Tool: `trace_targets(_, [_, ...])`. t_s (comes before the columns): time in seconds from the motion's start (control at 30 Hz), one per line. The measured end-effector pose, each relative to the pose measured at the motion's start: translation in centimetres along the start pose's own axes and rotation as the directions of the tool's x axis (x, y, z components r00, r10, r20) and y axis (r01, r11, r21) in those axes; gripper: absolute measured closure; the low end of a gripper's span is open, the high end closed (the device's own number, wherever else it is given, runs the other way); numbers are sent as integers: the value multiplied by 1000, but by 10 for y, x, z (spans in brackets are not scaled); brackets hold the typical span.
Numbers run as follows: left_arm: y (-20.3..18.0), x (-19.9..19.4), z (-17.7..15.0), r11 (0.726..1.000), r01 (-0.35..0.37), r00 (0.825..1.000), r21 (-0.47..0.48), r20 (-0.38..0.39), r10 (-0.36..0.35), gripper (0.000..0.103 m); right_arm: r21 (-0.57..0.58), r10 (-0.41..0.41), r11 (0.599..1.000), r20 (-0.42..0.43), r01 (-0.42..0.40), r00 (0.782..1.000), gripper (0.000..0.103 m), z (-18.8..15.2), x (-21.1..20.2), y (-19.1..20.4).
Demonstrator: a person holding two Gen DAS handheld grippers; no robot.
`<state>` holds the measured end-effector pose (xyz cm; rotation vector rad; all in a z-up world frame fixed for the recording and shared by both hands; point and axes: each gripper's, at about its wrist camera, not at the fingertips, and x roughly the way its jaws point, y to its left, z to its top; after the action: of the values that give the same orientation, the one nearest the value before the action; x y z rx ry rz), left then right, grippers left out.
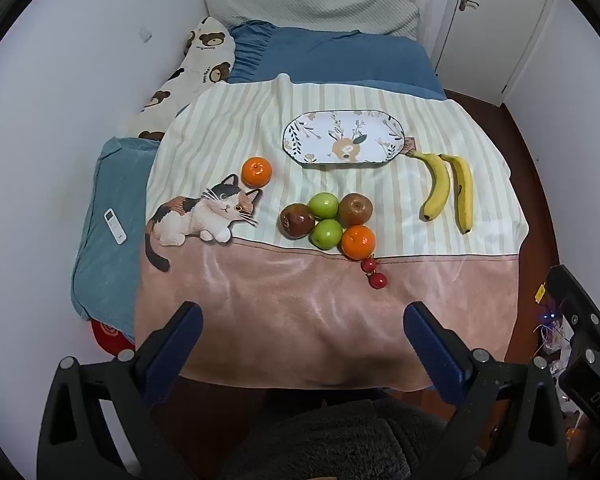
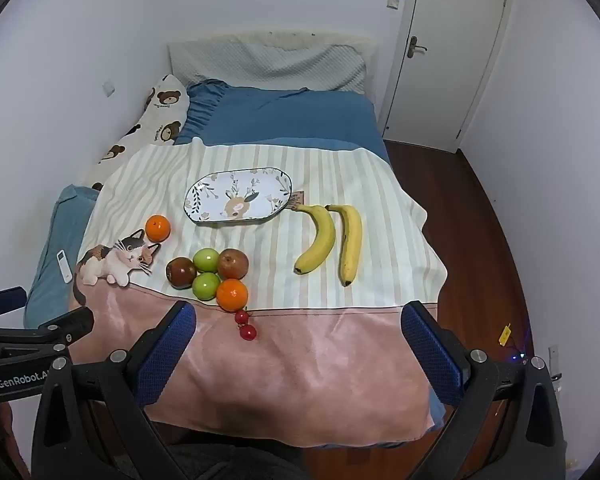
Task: Organize fruits
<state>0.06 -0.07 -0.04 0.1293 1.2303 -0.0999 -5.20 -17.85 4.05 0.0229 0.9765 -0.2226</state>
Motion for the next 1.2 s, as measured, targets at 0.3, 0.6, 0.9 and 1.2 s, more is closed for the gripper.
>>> trace_targets(0.3, [7,-8,4,1000,13,1000,-4,16,-13,0,6,5,1000,0,-5,1000,0,0,-1,0])
trace_targets(0.6, [7,-10,2,1000,10,1000,-5,28,-10,0,17,20,1000,-4,-20,1000,0,0,-3,3])
trace_targets(0.9, [8,-10,4,1000,15,999,-4,29,-15,0,44,44,998,-14,-43,999,0,0,-2,0])
trace_targets(1.2, [7,-11,6,1000,18,999,-5,32,-18,0,50,49,998,-15,-48,999,0,2,-2,2])
